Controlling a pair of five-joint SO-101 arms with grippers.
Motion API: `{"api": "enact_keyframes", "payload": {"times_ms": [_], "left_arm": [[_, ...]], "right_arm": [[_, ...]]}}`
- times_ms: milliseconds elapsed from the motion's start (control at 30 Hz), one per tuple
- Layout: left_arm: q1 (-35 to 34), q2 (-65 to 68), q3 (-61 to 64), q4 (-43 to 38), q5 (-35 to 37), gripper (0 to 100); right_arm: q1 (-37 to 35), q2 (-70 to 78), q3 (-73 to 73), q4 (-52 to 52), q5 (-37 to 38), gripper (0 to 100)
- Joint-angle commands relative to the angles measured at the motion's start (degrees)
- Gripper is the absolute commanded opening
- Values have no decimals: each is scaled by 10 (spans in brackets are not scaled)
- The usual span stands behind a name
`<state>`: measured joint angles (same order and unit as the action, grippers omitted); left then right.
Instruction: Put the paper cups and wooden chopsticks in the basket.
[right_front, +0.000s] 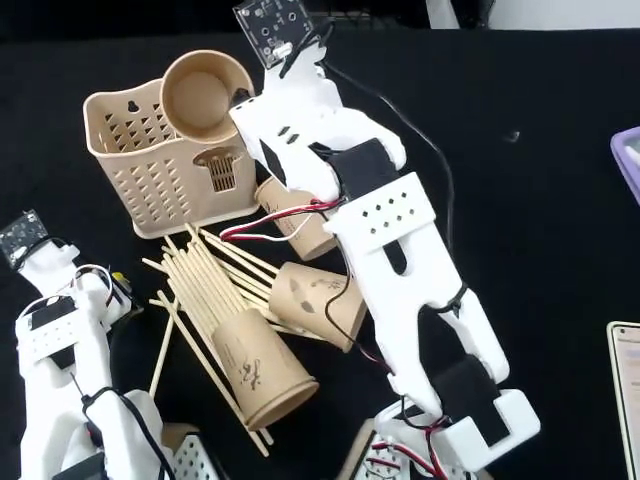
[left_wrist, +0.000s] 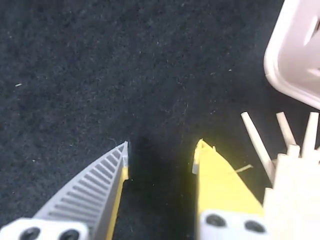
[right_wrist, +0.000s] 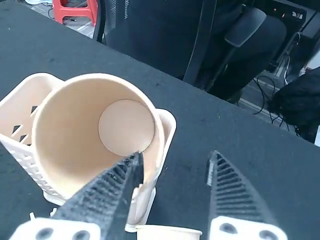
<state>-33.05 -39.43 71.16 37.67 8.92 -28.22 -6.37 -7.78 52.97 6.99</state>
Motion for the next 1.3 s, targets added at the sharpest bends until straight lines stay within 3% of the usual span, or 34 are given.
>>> {"api": "enact_keyframes", "payload": {"times_ms": [0, 600, 767, 933, 1267], "left_arm": [[7, -11, -4, -4, -1, 216], [4, -11, -4, -4, -1, 216], [4, -10, -4, -4, -1, 216], [4, -10, -4, -4, -1, 216], [4, -10, -4, -4, -1, 216]], "right_arm": [[7, -23, -31, 1, 1, 193], [9, 78, -50, -236, 5, 191], [9, 102, -59, -260, 5, 191], [9, 76, -94, -183, 1, 191], [10, -73, -116, 183, 6, 193]]}}
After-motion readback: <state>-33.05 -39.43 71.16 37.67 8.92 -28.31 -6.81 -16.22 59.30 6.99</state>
